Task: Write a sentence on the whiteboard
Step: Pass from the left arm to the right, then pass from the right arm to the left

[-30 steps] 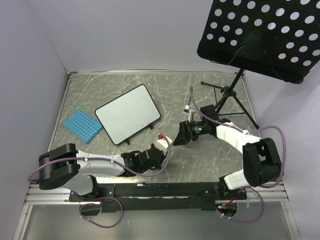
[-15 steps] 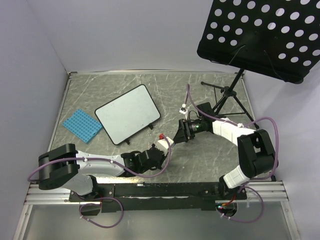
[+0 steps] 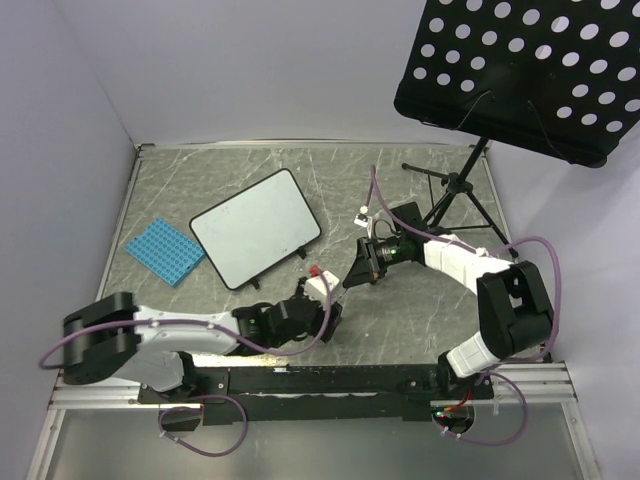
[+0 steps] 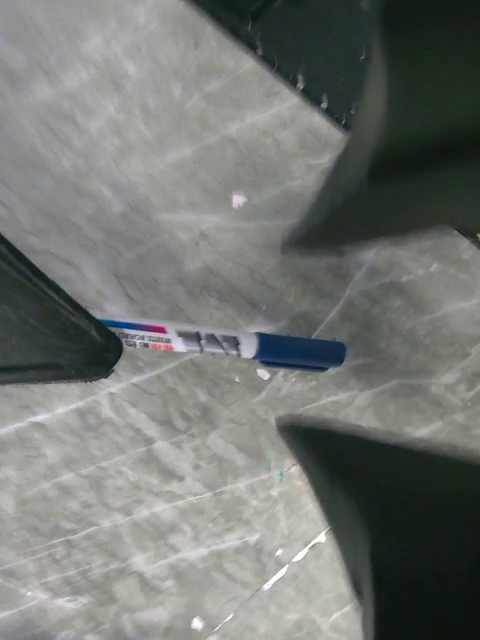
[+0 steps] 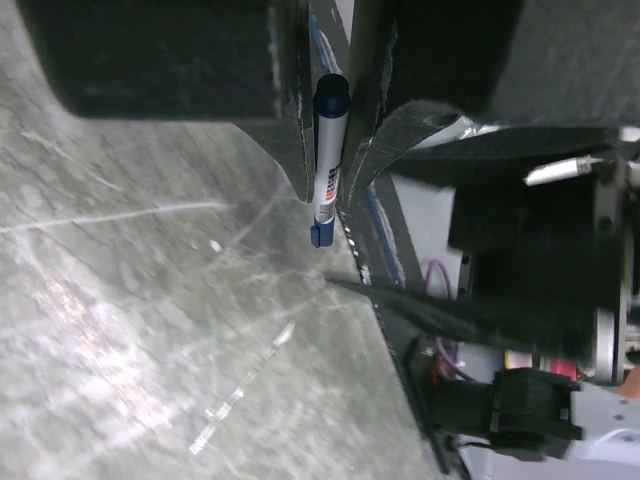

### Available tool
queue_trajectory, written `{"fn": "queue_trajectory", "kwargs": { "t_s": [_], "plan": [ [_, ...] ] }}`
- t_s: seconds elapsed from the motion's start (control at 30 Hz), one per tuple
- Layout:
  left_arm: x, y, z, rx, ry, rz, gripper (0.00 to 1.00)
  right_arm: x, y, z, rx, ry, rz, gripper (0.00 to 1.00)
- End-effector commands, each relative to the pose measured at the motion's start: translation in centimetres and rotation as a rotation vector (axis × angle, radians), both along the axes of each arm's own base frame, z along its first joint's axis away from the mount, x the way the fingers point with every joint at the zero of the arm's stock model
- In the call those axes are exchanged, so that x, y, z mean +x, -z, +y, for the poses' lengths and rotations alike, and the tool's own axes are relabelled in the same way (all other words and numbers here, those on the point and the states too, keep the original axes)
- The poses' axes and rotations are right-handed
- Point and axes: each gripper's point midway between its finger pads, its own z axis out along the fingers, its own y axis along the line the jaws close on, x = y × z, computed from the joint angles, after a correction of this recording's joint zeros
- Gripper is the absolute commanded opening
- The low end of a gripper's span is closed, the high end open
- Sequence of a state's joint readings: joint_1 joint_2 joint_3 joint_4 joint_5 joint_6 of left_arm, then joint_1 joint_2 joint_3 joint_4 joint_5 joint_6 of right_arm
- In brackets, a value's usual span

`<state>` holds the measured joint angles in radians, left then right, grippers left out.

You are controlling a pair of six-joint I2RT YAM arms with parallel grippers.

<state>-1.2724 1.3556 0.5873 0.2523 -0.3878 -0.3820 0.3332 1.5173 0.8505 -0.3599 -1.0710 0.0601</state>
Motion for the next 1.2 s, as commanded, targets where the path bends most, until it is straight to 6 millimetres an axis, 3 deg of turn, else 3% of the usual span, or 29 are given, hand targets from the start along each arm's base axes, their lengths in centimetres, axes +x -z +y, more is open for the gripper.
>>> {"fn": "queue_trajectory", "kwargs": {
  "t_s": [0.0,0.07,0.23,0.43,0.5,0.57,0.6,0.63,0.8,1.17],
  "plan": [
    [-1.5,-5.0,-0.1,-0.269,0.051,0.019,0.85,0.5,-4.1,-0.1,0.1,-0.004,-0.127,0.02],
    [-2.0,-6.1,0.3,-0.352,0.097,0.066,0.86,0.5,-4.6,-0.3,0.126,-0.003,-0.121,0.02],
    [-1.6,-5.9,1.7,-0.428,0.144,0.099,0.87,0.2,-5.3,-0.1,0.166,-0.015,-0.111,0.02],
    [-1.0,-6.0,0.4,-0.437,0.195,0.15,0.86,-0.9,-6.7,0.0,0.244,-0.084,-0.159,0.04],
    [-1.7,-7.2,0.1,-0.508,0.265,0.184,0.85,-1.5,-7.2,-0.3,0.268,-0.121,-0.18,0.04],
    [-1.2,-8.6,0.8,-0.585,0.293,0.183,0.85,-2.0,-7.6,-0.4,0.304,-0.182,-0.262,0.04],
    [-2.2,-9.1,1.0,-0.613,0.35,0.221,0.85,-2.4,-7.6,-0.6,0.306,-0.19,-0.254,0.05],
    [-1.7,-9.4,1.6,-0.633,0.348,0.223,0.85,-2.5,-7.7,-0.6,0.317,-0.212,-0.297,0.04],
    [-3.4,-11.2,2.3,-0.697,0.46,0.307,0.87,-3.3,-8.8,-0.7,0.378,-0.266,-0.365,0.05],
    [-4.8,-10.4,1.2,-0.708,0.558,0.42,0.81,-4.4,-10.1,-0.8,0.433,-0.292,-0.448,0.07]
  ]
}}
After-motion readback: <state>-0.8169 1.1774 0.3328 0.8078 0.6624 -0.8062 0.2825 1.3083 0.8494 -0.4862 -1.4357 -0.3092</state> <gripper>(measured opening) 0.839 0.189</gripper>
